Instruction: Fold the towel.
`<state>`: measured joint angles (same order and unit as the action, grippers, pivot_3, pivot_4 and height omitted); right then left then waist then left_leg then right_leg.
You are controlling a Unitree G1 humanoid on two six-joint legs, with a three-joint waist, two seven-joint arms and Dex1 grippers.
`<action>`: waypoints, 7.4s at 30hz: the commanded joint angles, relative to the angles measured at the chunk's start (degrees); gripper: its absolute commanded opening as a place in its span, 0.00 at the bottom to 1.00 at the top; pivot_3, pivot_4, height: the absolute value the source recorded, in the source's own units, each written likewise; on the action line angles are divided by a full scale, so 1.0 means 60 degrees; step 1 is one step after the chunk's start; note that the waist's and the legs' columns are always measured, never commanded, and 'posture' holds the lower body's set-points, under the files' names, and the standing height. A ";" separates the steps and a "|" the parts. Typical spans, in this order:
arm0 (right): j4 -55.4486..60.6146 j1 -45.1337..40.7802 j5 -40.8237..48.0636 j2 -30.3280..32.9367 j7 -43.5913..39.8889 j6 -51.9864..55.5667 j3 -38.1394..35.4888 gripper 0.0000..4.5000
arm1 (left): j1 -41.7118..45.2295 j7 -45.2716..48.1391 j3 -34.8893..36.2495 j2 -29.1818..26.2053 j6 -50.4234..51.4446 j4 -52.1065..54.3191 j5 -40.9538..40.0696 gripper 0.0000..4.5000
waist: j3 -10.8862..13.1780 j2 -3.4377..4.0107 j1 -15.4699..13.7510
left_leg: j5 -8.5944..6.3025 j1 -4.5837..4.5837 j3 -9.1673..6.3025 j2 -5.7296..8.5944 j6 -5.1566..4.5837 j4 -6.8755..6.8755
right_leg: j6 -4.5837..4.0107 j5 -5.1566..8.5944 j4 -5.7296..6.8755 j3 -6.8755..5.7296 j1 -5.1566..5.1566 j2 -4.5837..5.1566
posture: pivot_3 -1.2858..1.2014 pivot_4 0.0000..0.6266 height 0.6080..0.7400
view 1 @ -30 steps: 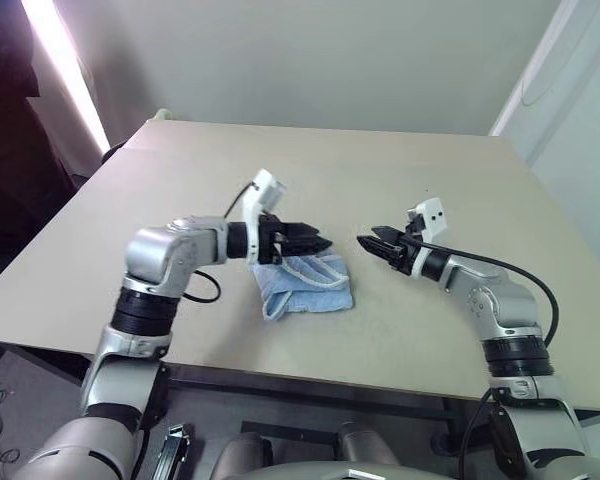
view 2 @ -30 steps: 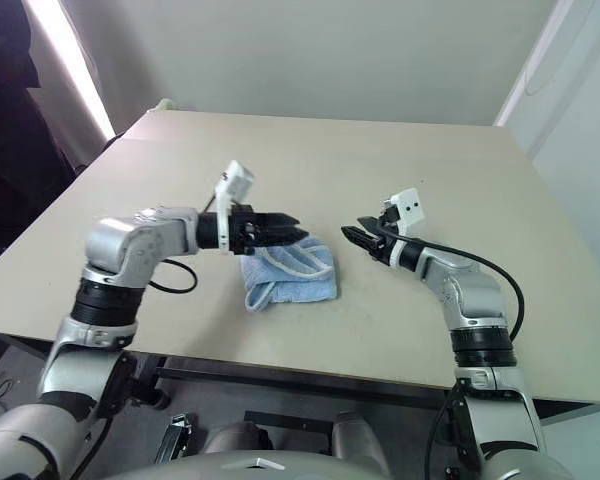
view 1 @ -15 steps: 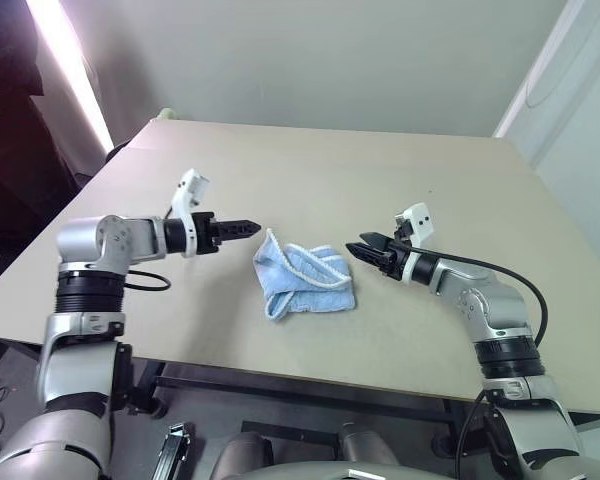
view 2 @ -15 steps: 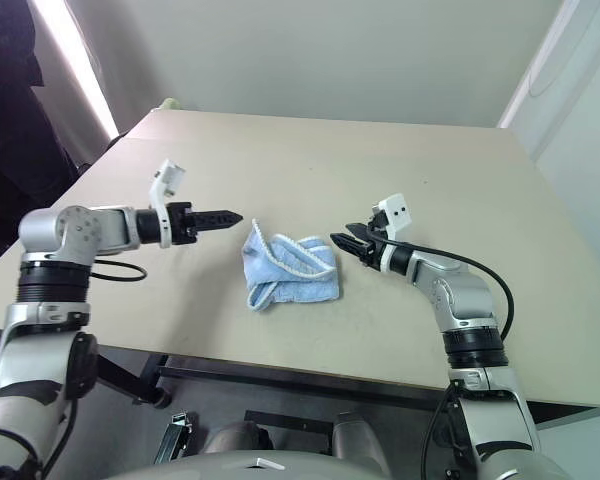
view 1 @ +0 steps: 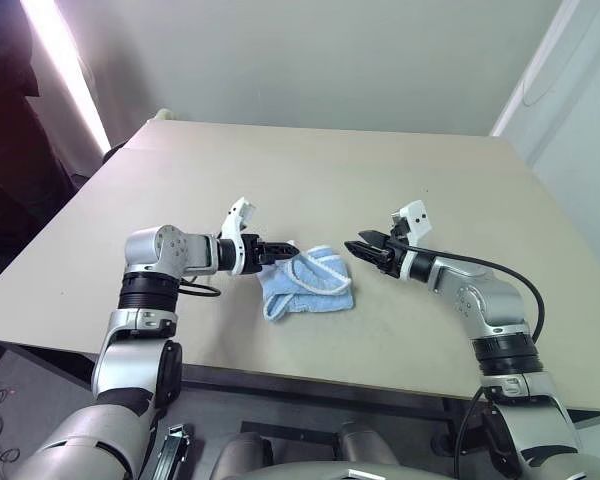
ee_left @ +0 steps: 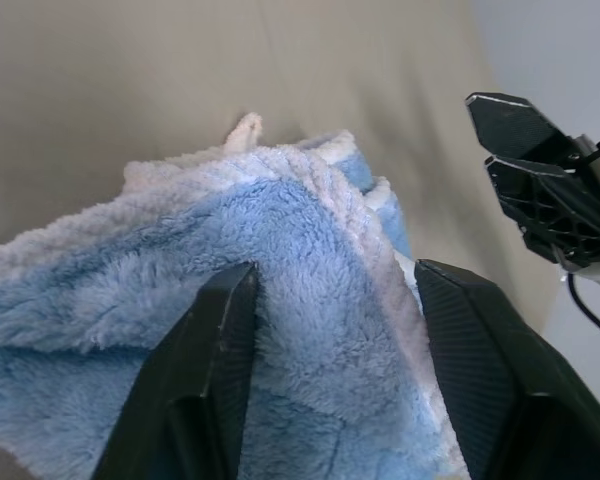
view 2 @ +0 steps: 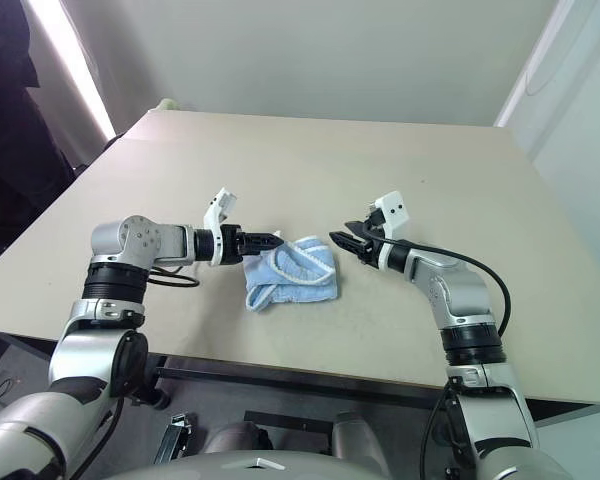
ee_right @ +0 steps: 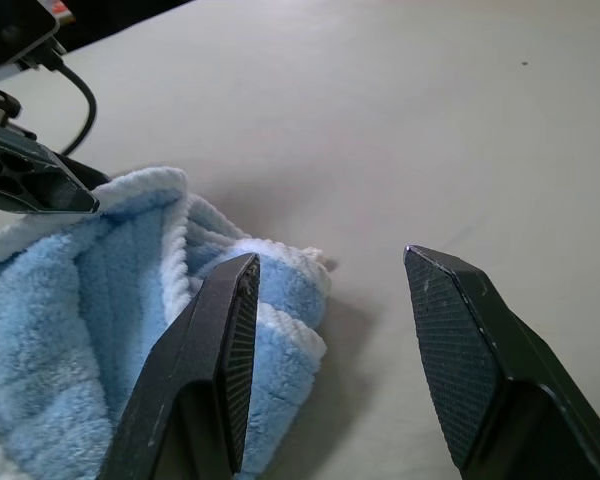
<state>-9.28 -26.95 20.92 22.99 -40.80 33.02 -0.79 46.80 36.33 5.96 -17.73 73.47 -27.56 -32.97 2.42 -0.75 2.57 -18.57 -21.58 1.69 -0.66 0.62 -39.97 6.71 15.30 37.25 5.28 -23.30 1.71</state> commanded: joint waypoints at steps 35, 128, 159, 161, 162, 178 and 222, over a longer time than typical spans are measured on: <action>-0.0739 -0.0555 -0.0212 -0.0521 0.0904 -0.0693 -0.0359 0.54 | 0.0056 0.2452 -0.2453 0.0571 -0.2698 0.1157 0.0927 0.17 | 0.0001 0.0002 0.0014 | 0.0000 -0.0001 0.0006 0.0003 0.0000 0.0010 | -0.0001 0.0001 -0.0007 0.0008 -0.0004 -0.0006 | 0.52 0.00 0.82; -0.3054 -0.3144 0.3066 -0.1486 0.0265 0.9331 -0.1703 0.99 | -0.5957 0.2898 -0.0176 -0.3020 -0.6022 0.6828 -0.0113 0.71 | -0.0001 0.0025 0.0271 | 0.0002 0.0012 0.0011 -0.0039 0.0000 0.0014 | -0.0016 -0.0007 -0.0007 0.0002 -0.0003 -0.0024 | 0.52 0.00 0.82; -0.3562 -0.3269 0.2530 -0.2480 0.2625 0.9530 -0.3934 0.99 | -0.4490 0.1600 -0.1973 -0.0687 -0.6605 0.4864 0.1166 0.71 | 0.0002 0.0029 0.0261 | 0.0002 0.0006 0.0010 -0.0025 0.0001 0.0017 | -0.0015 -0.0008 -0.0021 0.0001 0.0002 -0.0020 | 0.52 0.00 0.82; -0.3420 -0.3169 0.2523 -0.2468 0.2658 0.9613 -0.3879 0.99 | -0.4312 0.1531 -0.1788 -0.0512 -0.6494 0.4826 0.1040 0.71 | 0.0002 0.0029 0.0268 | 0.0002 0.0002 0.0011 -0.0026 0.0001 0.0018 | -0.0015 -0.0008 -0.0020 0.0002 -0.0004 -0.0019 | 0.52 0.00 0.82; -0.3359 -0.3113 0.2517 -0.2469 0.2666 0.9639 -0.3854 0.99 | -0.4248 0.1563 -0.1759 -0.0518 -0.6450 0.4859 0.1013 0.71 | 0.0002 0.0029 0.0271 | 0.0002 0.0000 0.0010 -0.0027 0.0001 0.0018 | -0.0015 -0.0008 -0.0019 0.0003 -0.0007 -0.0021 | 0.52 0.00 0.82; -0.3149 -0.2761 0.2463 -0.2525 0.2816 0.9787 -0.4130 0.99 | -0.2901 0.2334 -0.1671 -0.0135 -0.7236 0.3671 0.1058 0.71 | 0.0001 0.0033 0.0256 | 0.0002 0.0002 0.0010 -0.0024 0.0001 0.0021 | -0.0014 -0.0008 -0.0022 0.0002 -0.0003 -0.0020 | 0.52 0.00 0.82; -0.2026 -0.2206 0.3384 -0.2733 0.2993 0.9913 -0.4302 0.99 | -0.3039 0.3025 -0.2481 0.0684 -0.9241 0.1731 0.2418 0.71 | 0.0001 0.0034 0.0259 | 0.0002 -0.0010 0.0010 -0.0026 0.0001 0.0041 | -0.0014 -0.0007 -0.0030 0.0006 -0.0021 -0.0020 | 0.52 0.00 0.82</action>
<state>-23.70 -40.26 39.37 6.49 -21.92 92.20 -28.46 26.89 54.60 -10.07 -14.05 19.25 -17.85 -18.10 2.43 -0.55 4.13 -18.55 -21.64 1.75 -0.81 0.62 -39.72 6.63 15.25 37.08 5.32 -23.42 1.58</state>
